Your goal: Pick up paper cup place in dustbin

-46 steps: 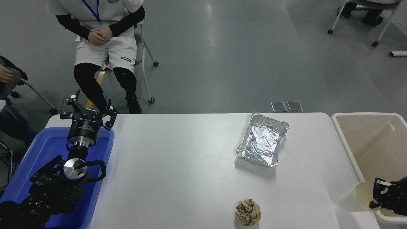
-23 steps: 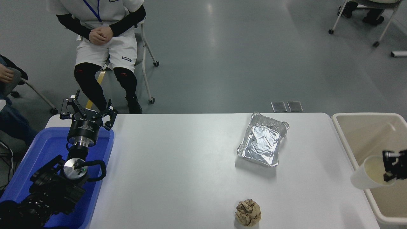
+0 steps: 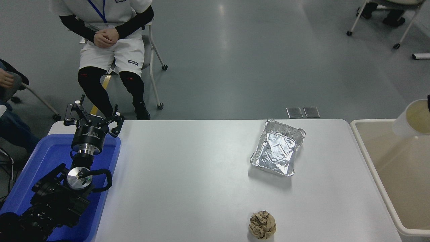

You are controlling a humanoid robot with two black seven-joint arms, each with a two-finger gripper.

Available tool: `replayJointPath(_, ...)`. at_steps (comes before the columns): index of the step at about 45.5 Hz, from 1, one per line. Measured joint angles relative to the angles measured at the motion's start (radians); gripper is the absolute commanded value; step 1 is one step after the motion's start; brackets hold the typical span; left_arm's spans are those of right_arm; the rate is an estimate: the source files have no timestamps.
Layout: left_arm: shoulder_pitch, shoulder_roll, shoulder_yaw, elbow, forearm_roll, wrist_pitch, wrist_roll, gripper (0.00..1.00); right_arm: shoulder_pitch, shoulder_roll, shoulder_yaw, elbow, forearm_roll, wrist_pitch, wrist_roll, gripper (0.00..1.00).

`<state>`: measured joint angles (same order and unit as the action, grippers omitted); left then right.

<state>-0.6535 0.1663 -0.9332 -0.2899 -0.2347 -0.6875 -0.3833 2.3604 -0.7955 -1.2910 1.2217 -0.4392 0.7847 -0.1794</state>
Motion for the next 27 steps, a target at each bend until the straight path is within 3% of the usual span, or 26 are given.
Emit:
replayJointPath(14, 0.000, 0.000, 0.000, 0.000, 0.000, 0.000, 0.000, 0.99, 0.069, -0.021, -0.023, -0.039, 0.002, 0.001, -0.007, 0.00)
replayJointPath(27, 0.000, 0.001, 0.000, 0.000, 0.000, 0.000, 0.000, 0.99, 0.051, -0.221, 0.026, -0.160, 0.012, 0.001, -0.008, 0.00)
